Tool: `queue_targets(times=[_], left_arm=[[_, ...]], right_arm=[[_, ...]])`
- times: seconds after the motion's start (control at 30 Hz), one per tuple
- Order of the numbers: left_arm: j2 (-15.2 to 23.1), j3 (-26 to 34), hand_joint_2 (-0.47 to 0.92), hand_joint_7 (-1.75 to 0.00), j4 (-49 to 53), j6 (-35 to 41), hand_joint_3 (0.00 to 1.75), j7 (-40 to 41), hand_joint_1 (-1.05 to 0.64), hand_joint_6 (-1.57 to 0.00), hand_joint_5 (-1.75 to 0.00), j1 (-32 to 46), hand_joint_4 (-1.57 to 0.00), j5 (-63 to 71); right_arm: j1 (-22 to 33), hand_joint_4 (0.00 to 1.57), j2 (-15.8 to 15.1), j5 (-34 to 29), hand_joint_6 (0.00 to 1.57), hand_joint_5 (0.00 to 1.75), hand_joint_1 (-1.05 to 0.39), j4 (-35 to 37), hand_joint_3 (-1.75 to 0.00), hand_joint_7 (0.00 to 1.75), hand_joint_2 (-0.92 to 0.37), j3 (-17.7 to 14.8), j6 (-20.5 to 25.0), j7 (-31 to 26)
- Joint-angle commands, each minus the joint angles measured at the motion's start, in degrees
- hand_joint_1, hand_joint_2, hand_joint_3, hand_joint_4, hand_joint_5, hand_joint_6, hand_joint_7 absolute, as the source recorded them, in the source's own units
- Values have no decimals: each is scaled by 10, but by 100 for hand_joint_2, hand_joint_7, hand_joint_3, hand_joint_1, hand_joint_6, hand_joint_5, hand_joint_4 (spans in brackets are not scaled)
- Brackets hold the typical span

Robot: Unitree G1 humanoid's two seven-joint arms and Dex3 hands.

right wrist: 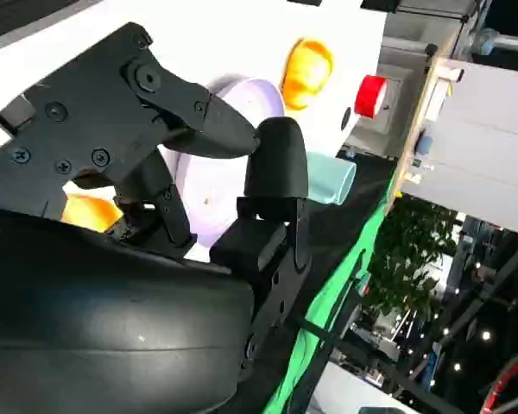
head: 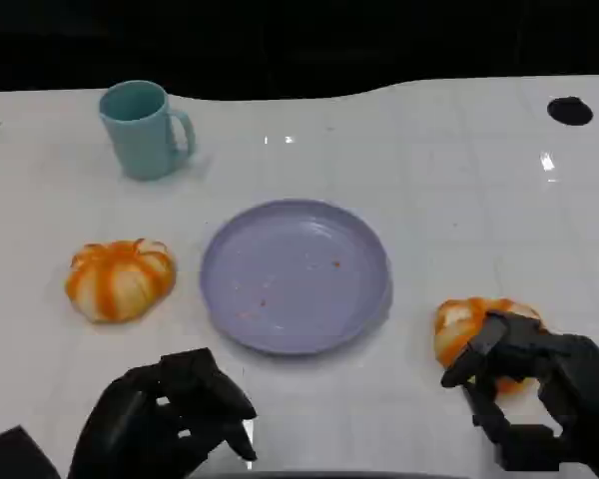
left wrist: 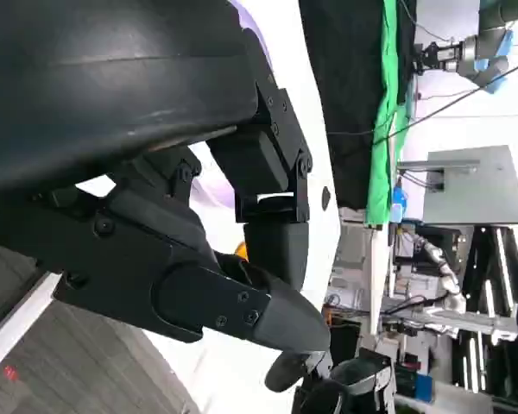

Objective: Grasp the bread from the table and place it into the plate.

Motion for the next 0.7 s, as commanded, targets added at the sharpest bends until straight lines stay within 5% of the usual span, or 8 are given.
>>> queue_targets(times=[0.03,0.7], left_arm=[[6,6,92,-105,3,-5,7,4,-87,-98,-145,1,-91,4],[5,6,92,-105,5,-8,7,2,-87,-98,-145,0,-91,4]], right_arm=[[-5,80,-2,4,80,172,-12,3,-112,129,-46,-5,-8,-4],[-6,80,-3,8,80,170,-11,5,-114,128,-45,-6,-10,-2]])
